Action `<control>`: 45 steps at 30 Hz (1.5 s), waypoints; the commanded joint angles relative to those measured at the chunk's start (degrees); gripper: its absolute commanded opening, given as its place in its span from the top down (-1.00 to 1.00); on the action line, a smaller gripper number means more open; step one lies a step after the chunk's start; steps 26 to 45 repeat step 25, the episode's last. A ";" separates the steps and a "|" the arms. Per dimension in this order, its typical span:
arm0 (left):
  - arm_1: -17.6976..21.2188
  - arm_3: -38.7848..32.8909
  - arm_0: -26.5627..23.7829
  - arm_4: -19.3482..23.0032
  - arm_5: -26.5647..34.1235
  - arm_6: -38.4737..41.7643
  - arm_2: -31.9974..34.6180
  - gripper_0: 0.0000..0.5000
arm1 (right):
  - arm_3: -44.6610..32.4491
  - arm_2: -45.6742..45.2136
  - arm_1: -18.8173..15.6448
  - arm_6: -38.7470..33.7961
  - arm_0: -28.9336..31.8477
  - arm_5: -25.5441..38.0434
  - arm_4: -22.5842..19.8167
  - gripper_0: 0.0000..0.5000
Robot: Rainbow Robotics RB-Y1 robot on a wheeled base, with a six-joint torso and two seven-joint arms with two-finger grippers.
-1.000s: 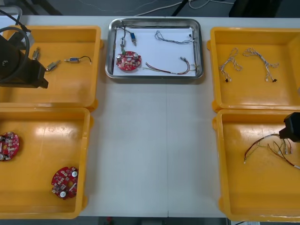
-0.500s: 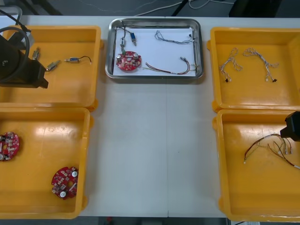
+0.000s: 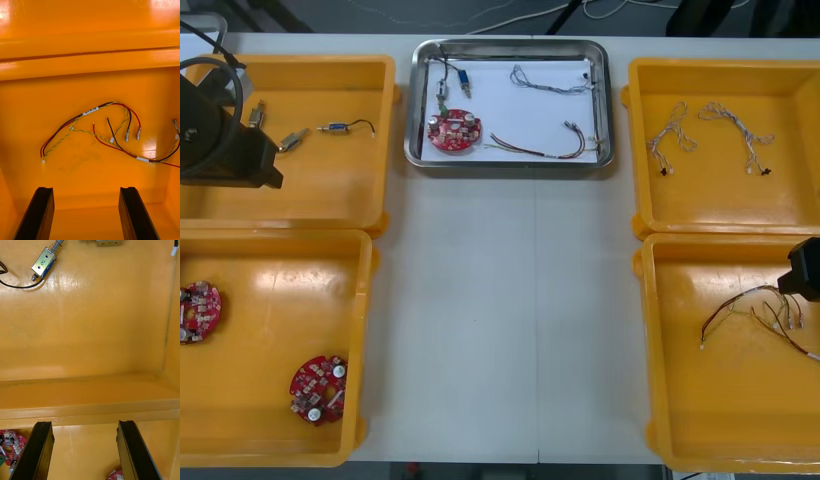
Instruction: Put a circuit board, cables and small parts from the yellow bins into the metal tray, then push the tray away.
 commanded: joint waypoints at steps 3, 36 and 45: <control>2.55 -1.61 0.27 -0.47 0.38 -7.02 1.71 -1.00 | -0.32 -1.89 -0.33 0.09 0.71 0.22 0.40 -1.00; 2.55 -1.61 0.27 -0.47 0.38 -7.02 1.71 -1.00 | -0.32 -1.89 -0.33 0.09 0.71 0.22 0.40 -1.00; 2.55 -1.61 0.27 -0.47 0.38 -7.02 1.71 -1.00 | -0.32 -1.89 -0.33 0.09 0.71 0.22 0.40 -1.00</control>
